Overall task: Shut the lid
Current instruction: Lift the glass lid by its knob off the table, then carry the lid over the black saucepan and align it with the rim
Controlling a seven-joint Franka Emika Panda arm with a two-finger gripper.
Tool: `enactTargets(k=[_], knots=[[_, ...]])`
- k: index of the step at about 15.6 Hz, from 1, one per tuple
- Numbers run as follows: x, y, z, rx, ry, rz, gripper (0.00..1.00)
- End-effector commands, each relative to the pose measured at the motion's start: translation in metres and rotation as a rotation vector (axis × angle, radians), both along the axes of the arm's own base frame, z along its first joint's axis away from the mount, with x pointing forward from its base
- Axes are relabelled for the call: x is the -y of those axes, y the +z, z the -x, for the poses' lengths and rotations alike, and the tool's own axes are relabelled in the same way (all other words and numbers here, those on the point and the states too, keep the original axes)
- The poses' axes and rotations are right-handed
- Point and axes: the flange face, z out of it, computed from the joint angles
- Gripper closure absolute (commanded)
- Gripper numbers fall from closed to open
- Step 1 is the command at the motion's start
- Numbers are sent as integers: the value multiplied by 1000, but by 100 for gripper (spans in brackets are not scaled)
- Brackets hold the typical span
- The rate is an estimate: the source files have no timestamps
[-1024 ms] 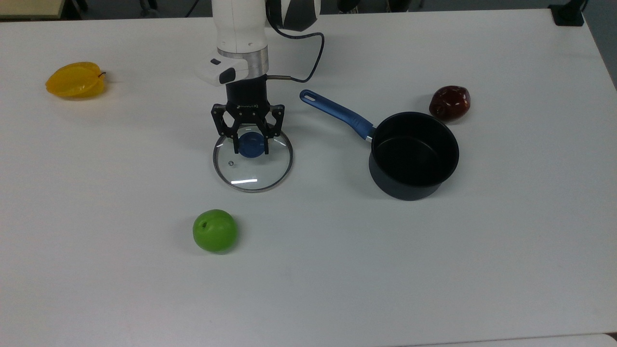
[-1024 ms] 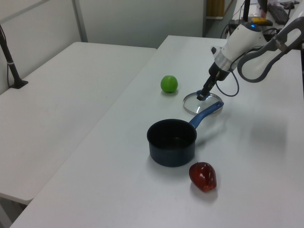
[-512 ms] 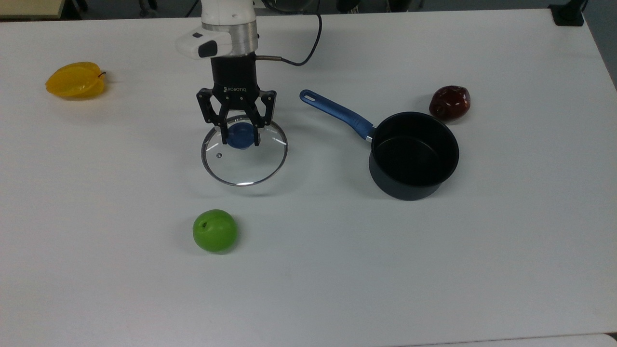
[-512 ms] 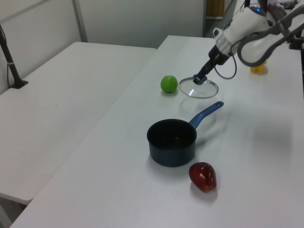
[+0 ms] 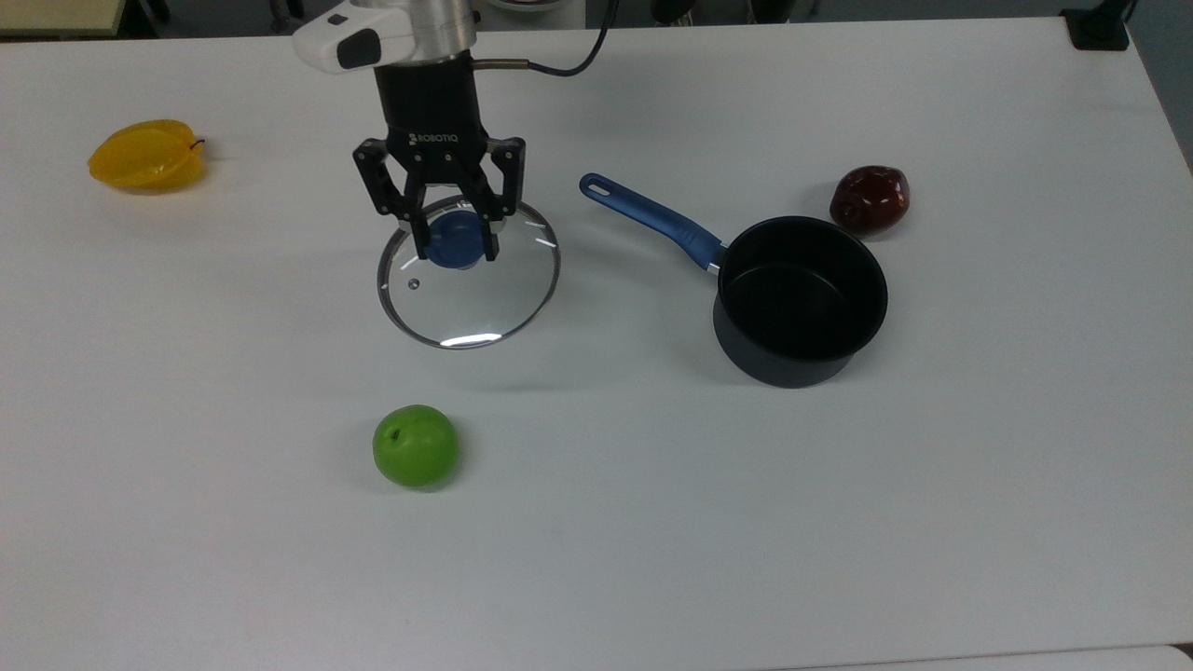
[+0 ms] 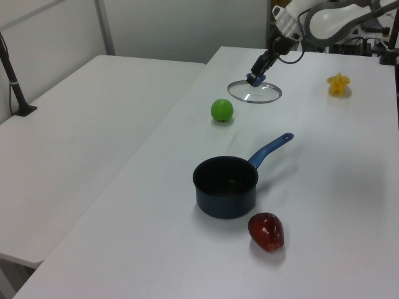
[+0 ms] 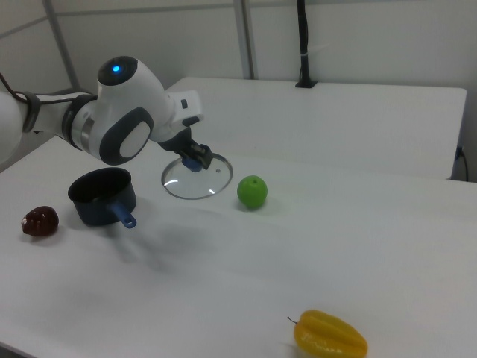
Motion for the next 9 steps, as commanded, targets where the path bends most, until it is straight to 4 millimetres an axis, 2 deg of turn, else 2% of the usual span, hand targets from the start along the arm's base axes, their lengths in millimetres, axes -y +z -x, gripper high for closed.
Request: enactTargets(k=[1,4,7,9], knots=[[-61,7,-10,1,39,-43,75],[-112,23,-7,21,74,-67,75],[-164,23,3,17,128,-53,75],[-188,25,0,27,139,-36,75]])
